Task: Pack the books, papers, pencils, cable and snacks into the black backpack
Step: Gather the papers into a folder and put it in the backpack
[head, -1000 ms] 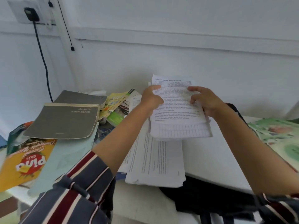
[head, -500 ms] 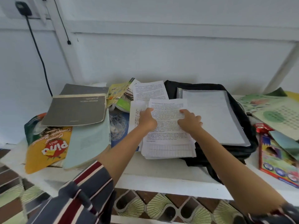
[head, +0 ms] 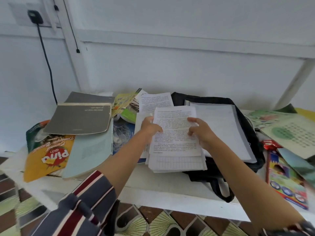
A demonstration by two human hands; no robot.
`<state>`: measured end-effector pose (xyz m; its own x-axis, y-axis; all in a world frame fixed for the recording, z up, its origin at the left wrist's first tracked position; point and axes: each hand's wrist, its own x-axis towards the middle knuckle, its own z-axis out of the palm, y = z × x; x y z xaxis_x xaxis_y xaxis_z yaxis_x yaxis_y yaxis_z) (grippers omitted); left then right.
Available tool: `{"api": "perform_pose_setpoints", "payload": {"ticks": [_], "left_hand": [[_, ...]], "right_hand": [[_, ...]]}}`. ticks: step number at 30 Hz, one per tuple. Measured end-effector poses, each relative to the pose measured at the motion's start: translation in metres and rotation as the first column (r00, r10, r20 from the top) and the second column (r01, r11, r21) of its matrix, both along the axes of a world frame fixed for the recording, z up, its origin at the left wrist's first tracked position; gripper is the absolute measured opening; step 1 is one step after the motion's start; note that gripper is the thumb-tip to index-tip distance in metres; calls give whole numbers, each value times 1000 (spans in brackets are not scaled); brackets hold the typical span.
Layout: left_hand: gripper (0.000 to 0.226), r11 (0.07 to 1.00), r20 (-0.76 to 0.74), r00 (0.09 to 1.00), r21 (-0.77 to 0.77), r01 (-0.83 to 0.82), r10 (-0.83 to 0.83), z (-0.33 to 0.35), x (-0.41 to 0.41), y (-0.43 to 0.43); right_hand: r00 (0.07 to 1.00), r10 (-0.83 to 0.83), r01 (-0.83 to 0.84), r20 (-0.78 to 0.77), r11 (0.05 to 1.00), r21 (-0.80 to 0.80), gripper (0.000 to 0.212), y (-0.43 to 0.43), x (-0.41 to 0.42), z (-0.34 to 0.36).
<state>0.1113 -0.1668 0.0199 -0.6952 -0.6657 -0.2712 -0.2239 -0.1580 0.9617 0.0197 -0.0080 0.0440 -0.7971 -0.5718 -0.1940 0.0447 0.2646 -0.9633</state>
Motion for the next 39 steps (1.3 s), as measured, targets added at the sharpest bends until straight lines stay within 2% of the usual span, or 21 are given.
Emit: {"api": "perform_pose_setpoints", "payload": {"ticks": [3,6,10,14,16,18,23,29,36,39], "left_hand": [[65,1000,-135,990,9,-29,30,14,5,-4],[64,991,-130,989,-104,-80,66,20,12,-17],[72,974,18,996,-213,-79,84,6,25,-32],[73,969,105,994,-247,7,19,-15,28,-32],[71,950,166,986,-311,38,15,-19,27,-32],[68,952,159,987,-305,18,32,-21,25,-35],[55,952,17,996,-296,-84,93,-9,22,-34],[67,970,-124,987,-209,-125,101,32,15,-38],[71,970,-138,987,-217,-109,80,50,-22,-67],[75,974,-89,995,-217,-63,44,37,-38,-81]], "right_hand": [[1000,20,-19,19,997,-71,59,-6,-1,11],[996,82,-84,-38,995,-45,60,-22,4,16],[960,171,-147,-224,982,117,58,-49,12,-7],[881,218,-18,-420,902,430,52,-64,14,-34],[873,232,4,-429,876,483,54,-67,18,-38],[900,216,-26,-378,893,450,54,-70,16,-36],[986,68,-43,-152,986,160,46,-67,11,-19],[991,42,-43,-126,999,-7,48,-68,0,24],[976,66,-67,-207,998,1,54,-104,-43,47],[966,107,-90,-236,993,82,53,-123,-61,31]]}}
